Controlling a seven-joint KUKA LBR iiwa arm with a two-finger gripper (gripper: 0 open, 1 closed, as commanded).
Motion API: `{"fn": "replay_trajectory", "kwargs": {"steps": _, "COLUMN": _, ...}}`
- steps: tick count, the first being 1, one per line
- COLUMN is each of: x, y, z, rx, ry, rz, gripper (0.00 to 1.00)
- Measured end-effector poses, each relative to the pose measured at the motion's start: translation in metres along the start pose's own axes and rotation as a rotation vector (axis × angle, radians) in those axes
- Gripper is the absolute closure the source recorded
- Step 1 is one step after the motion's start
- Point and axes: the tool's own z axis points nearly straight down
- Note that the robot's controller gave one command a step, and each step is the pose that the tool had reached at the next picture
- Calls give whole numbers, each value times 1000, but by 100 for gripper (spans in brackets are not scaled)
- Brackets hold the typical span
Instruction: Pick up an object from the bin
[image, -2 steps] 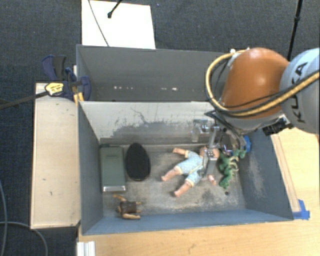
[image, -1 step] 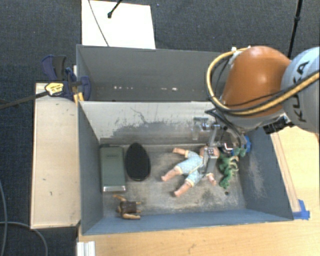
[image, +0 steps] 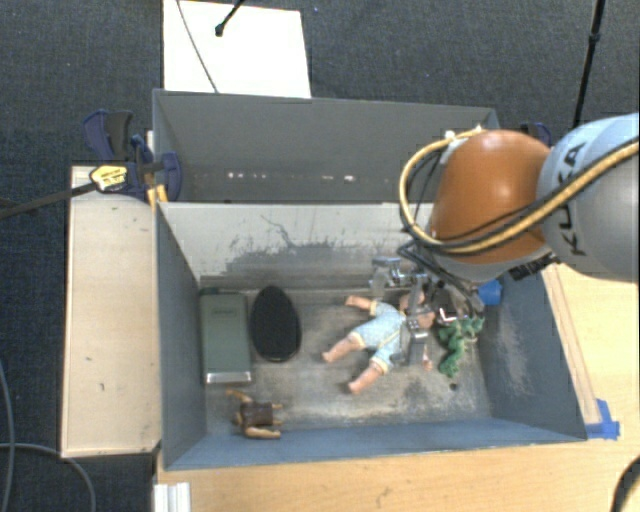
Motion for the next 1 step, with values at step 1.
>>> {"fn": "replay_trajectory", "kwargs": {"steps": 1, "x": 7, "y": -13, "z": 23, "rx": -1, "ry": 5, "rz": -277, "gripper": 0}}
